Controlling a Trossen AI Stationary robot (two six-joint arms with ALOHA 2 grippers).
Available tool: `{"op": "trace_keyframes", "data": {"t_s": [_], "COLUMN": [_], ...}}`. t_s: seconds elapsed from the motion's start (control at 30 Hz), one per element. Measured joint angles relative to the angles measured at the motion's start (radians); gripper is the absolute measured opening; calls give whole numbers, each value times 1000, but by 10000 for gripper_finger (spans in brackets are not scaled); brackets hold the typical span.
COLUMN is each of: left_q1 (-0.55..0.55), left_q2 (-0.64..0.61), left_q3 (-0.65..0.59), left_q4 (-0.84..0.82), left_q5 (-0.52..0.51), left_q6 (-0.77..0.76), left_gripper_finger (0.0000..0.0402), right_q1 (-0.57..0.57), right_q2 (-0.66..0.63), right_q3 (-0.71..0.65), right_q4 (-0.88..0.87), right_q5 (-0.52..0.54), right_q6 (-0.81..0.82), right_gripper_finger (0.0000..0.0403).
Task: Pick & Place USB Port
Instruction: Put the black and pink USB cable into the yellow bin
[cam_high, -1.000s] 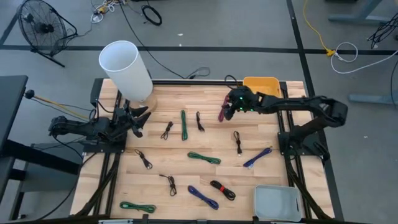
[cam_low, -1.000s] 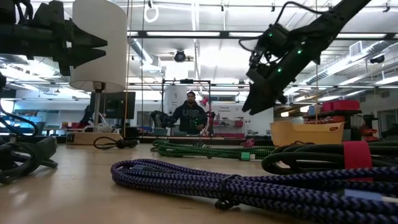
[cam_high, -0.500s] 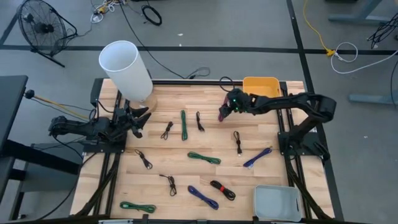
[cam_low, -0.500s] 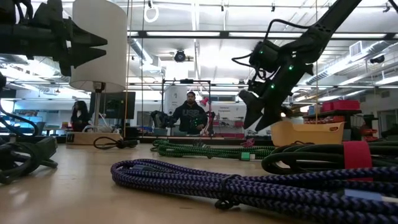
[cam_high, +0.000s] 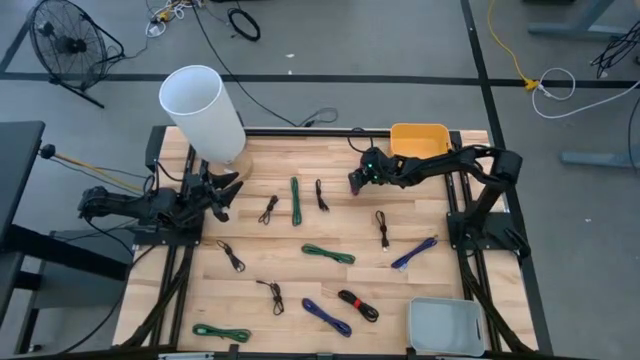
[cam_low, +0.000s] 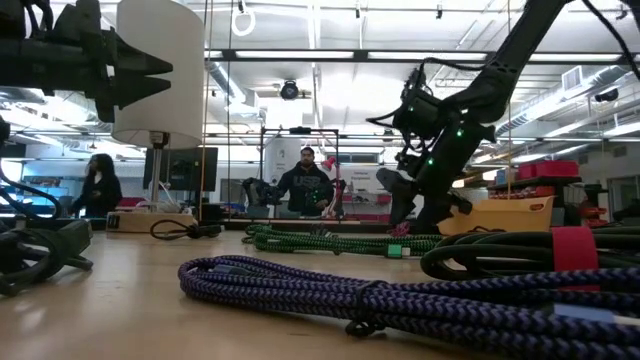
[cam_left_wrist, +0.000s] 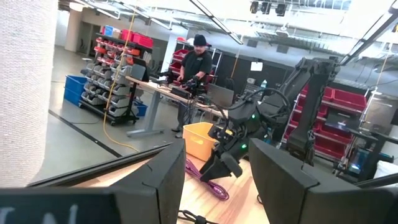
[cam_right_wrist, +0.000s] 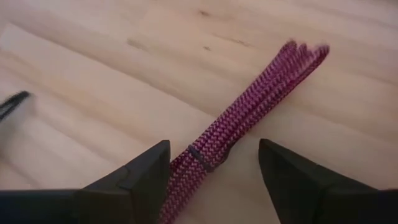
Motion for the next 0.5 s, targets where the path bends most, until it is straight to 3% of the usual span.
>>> {"op": "trace_keyframes", "data": {"t_s": [0.23,0.33,0.43,0.5], "left_q1": [0,0,0,0], "left_q2": [0,0,0,0], "left_q3": [0,0,0,0], "left_q4": [0,0,0,0], "left_q5": [-1,-1,-1,-1], "left_q6": [1,1,1,2], "left_gripper_finger": [181,181,181,181], "right_q1": [0,-1,-2,-1], "right_q2": [37,38,38,37], "right_q3": [0,2,2,2], "right_q4": [19,-1,-22,-22], "right_q5": [22,21,33,29], "right_q6": [16,18,5,-19], "right_gripper_finger": [201,140,46,20]}}
